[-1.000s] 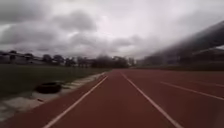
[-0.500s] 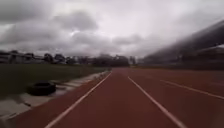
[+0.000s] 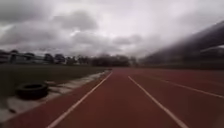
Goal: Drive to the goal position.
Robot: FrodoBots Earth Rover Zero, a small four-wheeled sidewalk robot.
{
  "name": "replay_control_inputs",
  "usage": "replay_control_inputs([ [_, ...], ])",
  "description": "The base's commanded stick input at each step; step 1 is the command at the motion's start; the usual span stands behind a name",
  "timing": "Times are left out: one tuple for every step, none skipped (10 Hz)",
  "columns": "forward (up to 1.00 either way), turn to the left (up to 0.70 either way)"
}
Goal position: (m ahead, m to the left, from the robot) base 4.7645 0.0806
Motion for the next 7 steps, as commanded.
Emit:
replay_control_inputs([
  [0.70, 0.00],
  [0.70, 0.00],
  [0.70, 0.00],
  [0.70, 0.00],
  [0.70, 0.00],
  [0.70, 0.00],
  [0.70, 0.00],
])
